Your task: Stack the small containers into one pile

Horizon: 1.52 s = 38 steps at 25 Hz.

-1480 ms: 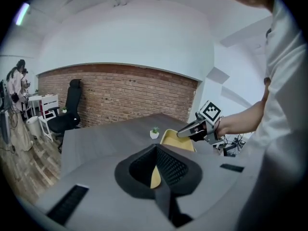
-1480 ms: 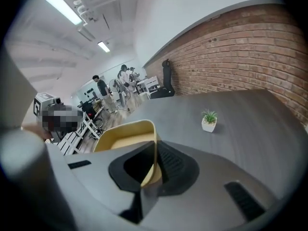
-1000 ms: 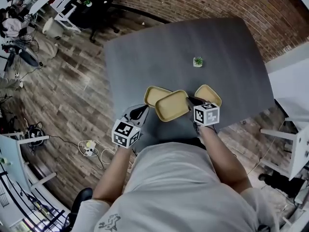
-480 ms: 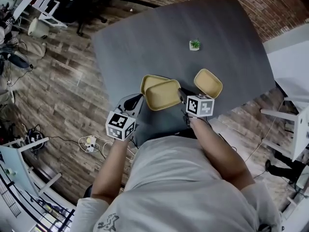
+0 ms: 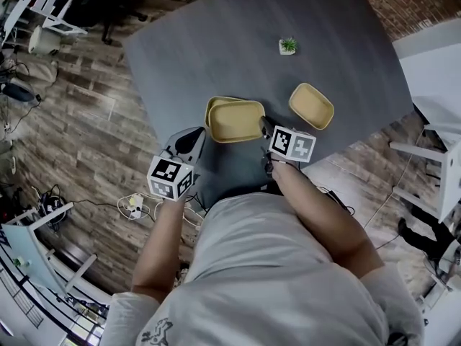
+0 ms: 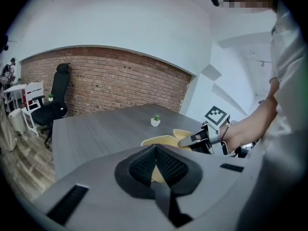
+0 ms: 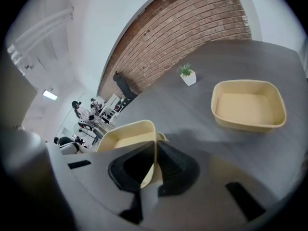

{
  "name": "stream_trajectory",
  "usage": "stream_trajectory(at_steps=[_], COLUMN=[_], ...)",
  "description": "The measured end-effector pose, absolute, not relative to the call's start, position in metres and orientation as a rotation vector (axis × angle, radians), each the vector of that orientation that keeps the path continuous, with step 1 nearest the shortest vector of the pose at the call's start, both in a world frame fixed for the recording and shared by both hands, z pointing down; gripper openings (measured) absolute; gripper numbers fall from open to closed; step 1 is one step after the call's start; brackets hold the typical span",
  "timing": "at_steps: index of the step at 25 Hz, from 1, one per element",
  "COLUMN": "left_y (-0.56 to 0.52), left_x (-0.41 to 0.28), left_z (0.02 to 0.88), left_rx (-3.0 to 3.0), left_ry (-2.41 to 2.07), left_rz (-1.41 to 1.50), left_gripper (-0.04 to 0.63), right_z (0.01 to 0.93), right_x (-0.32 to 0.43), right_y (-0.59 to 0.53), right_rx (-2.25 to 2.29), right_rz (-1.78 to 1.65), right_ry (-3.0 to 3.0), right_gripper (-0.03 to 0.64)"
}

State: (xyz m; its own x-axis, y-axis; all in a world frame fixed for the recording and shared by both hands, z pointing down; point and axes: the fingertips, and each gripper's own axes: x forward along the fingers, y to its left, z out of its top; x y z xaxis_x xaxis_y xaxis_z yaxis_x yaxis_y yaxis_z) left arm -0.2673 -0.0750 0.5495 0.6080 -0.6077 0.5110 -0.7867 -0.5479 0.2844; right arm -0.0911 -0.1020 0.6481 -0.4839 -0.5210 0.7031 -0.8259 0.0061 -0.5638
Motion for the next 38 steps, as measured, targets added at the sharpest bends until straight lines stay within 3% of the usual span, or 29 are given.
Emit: stream_trajectory(at_steps=[20, 30, 38], left_y=[-0.082, -0.084, -0.083], left_x=[-0.275, -0.282, -0.280], left_z=[0.569, 0.572, 0.564], left_rx=[2.316, 2.301, 2.310], left_ry=[-1.084, -1.096, -1.123], left_rz=[0.506, 0.493, 0.466], left_gripper=[0.012, 0.012, 0.012], right_z=[0.675, 0.668, 0.655], right_x=[-0.098, -0.111, -0.105], right_y=[-0.100, -0.107, -0.109], right_rx=[1.563, 1.516, 1.490], right_rz=[1.700, 1.652, 1.554], right_ry=[-1.870, -1.940, -1.992], right_gripper=[0.025, 0.118, 0.135])
